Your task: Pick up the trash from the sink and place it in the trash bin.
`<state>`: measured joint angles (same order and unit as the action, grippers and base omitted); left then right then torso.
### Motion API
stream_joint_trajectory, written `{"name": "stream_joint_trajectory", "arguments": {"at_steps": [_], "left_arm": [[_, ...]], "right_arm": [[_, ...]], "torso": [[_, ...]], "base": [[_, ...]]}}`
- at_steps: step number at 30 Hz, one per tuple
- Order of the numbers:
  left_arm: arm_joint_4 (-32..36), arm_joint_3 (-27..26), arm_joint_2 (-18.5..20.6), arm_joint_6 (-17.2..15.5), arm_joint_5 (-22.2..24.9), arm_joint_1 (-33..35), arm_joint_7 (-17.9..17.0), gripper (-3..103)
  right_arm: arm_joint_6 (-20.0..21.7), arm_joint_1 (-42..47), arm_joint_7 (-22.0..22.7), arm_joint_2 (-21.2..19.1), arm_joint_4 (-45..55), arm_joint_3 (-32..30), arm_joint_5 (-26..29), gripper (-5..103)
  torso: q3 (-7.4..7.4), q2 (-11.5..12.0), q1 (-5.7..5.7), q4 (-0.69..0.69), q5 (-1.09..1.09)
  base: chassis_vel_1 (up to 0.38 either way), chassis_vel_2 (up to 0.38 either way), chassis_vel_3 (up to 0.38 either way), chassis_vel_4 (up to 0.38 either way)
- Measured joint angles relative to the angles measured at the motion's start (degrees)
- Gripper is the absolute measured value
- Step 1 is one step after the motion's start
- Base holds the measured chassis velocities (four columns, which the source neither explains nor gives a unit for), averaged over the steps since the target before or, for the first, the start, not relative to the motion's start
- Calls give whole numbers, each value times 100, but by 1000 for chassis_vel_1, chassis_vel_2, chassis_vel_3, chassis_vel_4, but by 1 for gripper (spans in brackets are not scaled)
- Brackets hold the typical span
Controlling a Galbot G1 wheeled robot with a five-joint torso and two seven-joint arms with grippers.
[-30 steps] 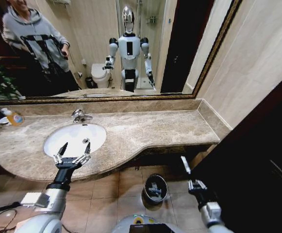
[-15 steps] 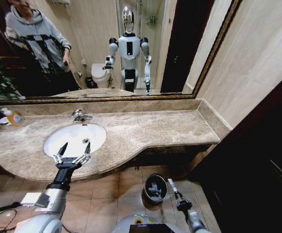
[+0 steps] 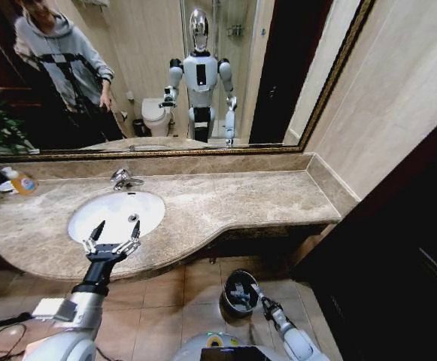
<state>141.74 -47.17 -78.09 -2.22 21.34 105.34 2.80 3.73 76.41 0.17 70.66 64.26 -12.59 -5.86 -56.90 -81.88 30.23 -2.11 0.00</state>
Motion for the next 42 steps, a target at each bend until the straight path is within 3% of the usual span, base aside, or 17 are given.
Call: {"name": "stream_joint_trajectory", "arguments": {"at_steps": [17, 25, 28, 31, 38, 40, 42], "left_arm": [[0, 0, 0, 0, 0, 0, 0, 100], [0, 0, 0, 0, 0, 0, 0, 100], [0, 0, 0, 0, 0, 0, 0, 100], [0, 0, 0, 0, 0, 0, 0, 100], [0, 0, 0, 0, 0, 0, 0, 100], [0, 0, 0, 0, 0, 0, 0, 100], [0, 0, 0, 0, 0, 0, 0, 100]], "right_arm": [[-297, -1139, -56, 674, -1474, 430, -298, 13], [-397, -1313, -86, 772, -1792, 411, -355, 38], [-437, -1307, -116, 783, -1803, 375, -364, 54], [-451, -1291, -145, 776, -1801, 365, -357, 60], [-627, -1205, -229, 787, -1843, 303, -358, 92], [-673, -1203, -224, 799, -1854, 282, -358, 92], [-902, -1190, -194, 859, -1915, 213, -373, 99]], "torso": [[0, 0, -1, -1, 0], [0, 0, 0, 0, 0], [0, -1, -1, 0, 0], [0, -1, -1, 0, 0], [0, -1, -1, 0, 1], [1, -1, -1, 0, 0], [0, -1, -1, 0, 2]], "base": [[0, 0, 0, 0], [0, 0, 0, 0], [0, 0, 0, 0], [0, 0, 0, 0], [0, 0, 0, 0], [0, 0, 0, 0], [0, 0, 0, 0]]}}
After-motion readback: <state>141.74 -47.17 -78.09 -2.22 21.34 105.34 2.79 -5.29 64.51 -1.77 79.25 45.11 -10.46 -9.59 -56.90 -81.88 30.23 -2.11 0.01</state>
